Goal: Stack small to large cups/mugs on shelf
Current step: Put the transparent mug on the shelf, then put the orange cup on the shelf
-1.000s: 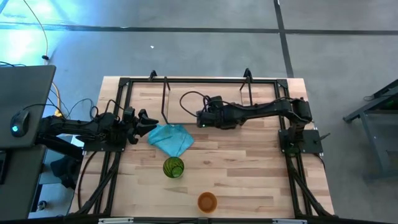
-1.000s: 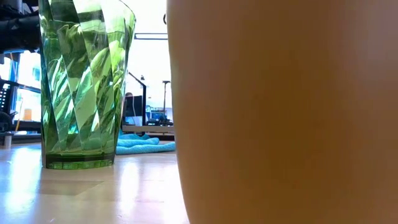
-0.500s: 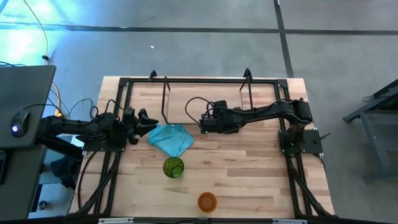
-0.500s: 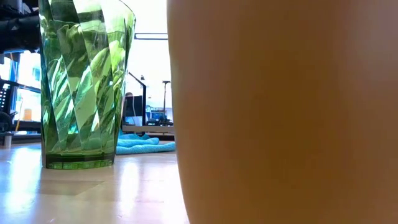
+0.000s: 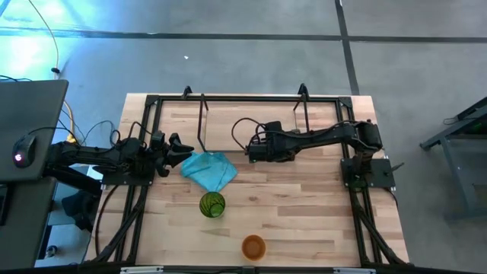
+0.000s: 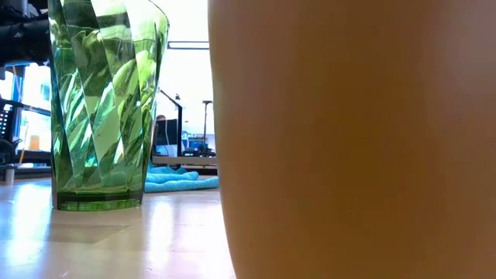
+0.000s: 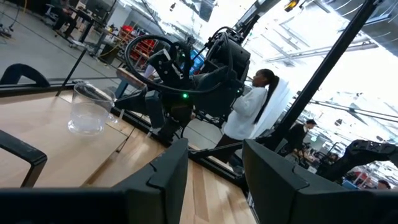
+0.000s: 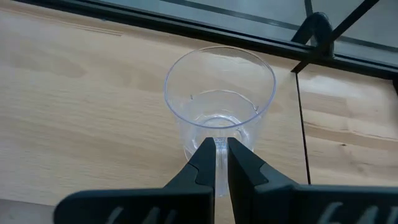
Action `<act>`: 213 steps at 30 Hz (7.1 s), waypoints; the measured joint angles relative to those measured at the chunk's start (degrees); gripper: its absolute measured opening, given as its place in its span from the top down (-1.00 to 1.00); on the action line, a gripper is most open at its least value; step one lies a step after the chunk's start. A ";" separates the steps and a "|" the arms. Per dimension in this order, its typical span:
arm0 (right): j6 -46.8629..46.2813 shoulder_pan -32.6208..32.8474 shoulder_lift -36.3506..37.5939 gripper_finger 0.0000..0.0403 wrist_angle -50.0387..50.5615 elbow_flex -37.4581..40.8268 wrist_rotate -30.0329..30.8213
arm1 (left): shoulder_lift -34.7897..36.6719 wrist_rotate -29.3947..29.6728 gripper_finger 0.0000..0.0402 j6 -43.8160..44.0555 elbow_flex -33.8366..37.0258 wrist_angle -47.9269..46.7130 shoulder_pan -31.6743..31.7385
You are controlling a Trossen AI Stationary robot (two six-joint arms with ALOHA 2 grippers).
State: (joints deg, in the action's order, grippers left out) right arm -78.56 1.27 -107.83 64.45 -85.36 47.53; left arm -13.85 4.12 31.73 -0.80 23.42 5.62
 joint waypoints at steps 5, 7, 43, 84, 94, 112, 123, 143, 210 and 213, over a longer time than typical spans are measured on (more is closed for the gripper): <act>0.12 -0.65 0.00 1.00 -0.14 0.00 -0.01 | -0.01 0.00 0.29 0.01 0.00 0.02 -0.01; 0.44 -1.06 0.00 1.00 -0.22 0.00 0.13 | -0.02 0.01 0.29 0.02 0.00 0.02 -0.02; 4.25 -4.95 -0.20 0.92 -0.86 0.00 -2.42 | -0.01 -0.46 0.29 0.17 0.00 0.04 0.00; 1.44 -4.80 -0.26 0.59 2.41 0.00 -3.20 | -0.02 -0.50 0.29 0.07 0.00 0.03 -0.01; 1.44 -4.51 -0.26 0.59 2.66 0.00 -3.65 | -0.02 -0.48 0.29 0.07 0.00 0.04 0.00; 1.44 -4.41 -0.26 0.59 3.45 0.00 -4.53 | -0.02 -0.48 0.29 0.09 0.00 0.04 0.00; 1.01 -3.73 -0.26 0.59 3.83 0.00 -3.78 | -0.02 -0.48 0.29 0.10 0.00 0.04 -0.01; 1.01 -3.75 -0.26 0.59 5.64 0.00 -3.74 | -0.02 -0.48 0.29 0.15 0.00 0.04 0.00; 4.07 1.63 -0.20 0.26 13.15 -9.94 2.96 | -0.02 -0.46 0.29 0.15 0.00 0.03 0.00; 7.73 3.42 -0.20 0.26 13.15 -13.75 4.55 | -0.01 -0.46 0.29 0.15 0.00 0.02 -0.02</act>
State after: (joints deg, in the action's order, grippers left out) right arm -70.83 4.68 -108.03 77.59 -99.12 52.08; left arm -13.86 3.66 31.88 -0.80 23.44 5.61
